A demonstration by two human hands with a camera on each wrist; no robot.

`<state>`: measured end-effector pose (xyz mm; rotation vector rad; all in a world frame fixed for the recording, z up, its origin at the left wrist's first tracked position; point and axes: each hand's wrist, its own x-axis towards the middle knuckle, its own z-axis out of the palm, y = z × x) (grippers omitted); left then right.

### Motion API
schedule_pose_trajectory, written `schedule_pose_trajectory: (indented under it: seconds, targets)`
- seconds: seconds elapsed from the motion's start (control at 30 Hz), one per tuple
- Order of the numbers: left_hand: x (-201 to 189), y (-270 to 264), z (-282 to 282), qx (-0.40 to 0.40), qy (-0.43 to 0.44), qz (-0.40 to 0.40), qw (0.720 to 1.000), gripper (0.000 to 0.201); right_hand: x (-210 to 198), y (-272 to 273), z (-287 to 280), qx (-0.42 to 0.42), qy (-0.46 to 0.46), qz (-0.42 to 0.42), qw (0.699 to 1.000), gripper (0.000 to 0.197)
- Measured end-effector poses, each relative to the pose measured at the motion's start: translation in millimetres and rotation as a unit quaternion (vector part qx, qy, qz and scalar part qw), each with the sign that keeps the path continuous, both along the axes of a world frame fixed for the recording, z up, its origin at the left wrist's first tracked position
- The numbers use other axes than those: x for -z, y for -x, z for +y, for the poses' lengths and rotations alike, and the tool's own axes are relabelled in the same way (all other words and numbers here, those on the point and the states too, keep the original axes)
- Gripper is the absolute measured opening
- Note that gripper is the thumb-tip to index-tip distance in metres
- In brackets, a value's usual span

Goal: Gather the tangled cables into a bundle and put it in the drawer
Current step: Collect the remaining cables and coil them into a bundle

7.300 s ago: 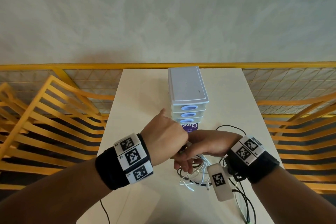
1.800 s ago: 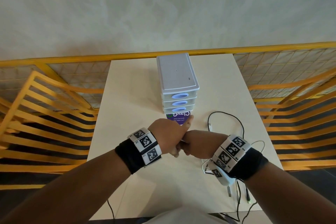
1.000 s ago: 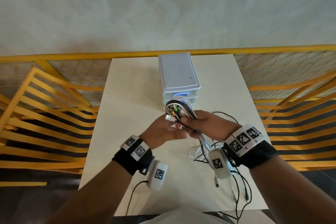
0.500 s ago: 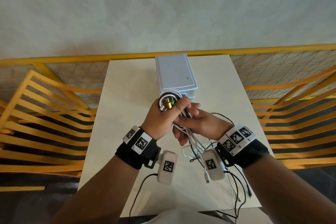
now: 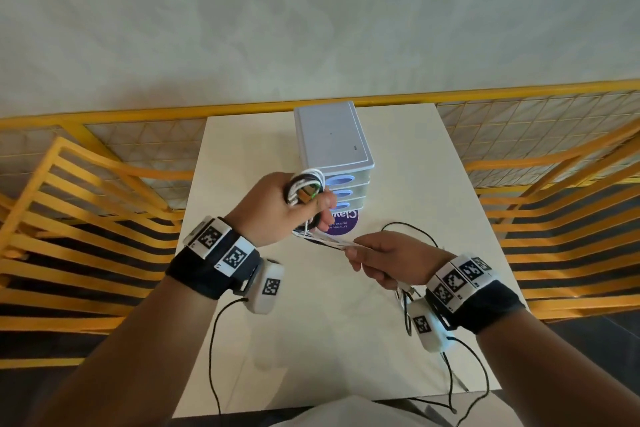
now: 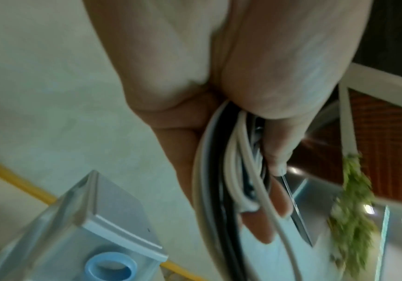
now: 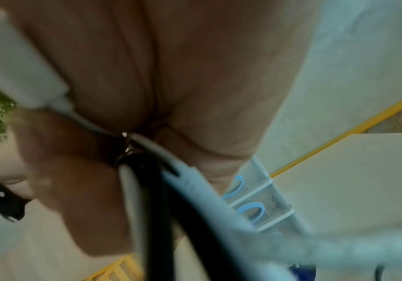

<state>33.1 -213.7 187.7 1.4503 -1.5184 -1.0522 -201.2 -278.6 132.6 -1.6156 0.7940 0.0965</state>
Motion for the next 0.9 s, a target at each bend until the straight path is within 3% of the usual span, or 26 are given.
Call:
schedule_pose_trajectory:
  seconds: [0.13,0.27,0.43,0.5,0.6,0.7,0.83,0.9]
  targets:
    - [2,10,1,0.037,0.011,-0.185,0.982,0.021,1,0,0,-0.021,0.036,0.029,0.999,0.038]
    - [3,20,0,0.113,0.032,-0.386,0.915,0.017,3,-4,-3,-0.02,0.03,0.027,0.999,0.037]
    - [5,36,7,0.131,0.04,-0.532,0.836,0.018,-2,-7,-11,-0.043,0.06,0.045,0.996,0.032]
    - [9,38,7,0.14,0.035,-0.558,0.817,0.017,-5,-7,-12,-0.062,0.075,0.064,0.993,0.03]
    - [12,36,8,0.173,-0.051,-0.502,0.846,0.011,-4,-8,-12,-0.07,0.052,0.082,0.993,0.03]
    - [19,37,8,0.189,-0.087,-0.479,0.853,0.016,3,-14,-10,-0.014,-0.066,0.062,0.996,0.028]
    - [31,41,7,0.185,-0.113,-0.508,0.834,0.021,4,-22,-10,0.018,-0.147,0.07,0.986,0.017]
    - [34,43,6,0.194,-0.115,-0.531,0.817,0.021,2,-24,-11,0.025,-0.152,0.082,0.985,0.029]
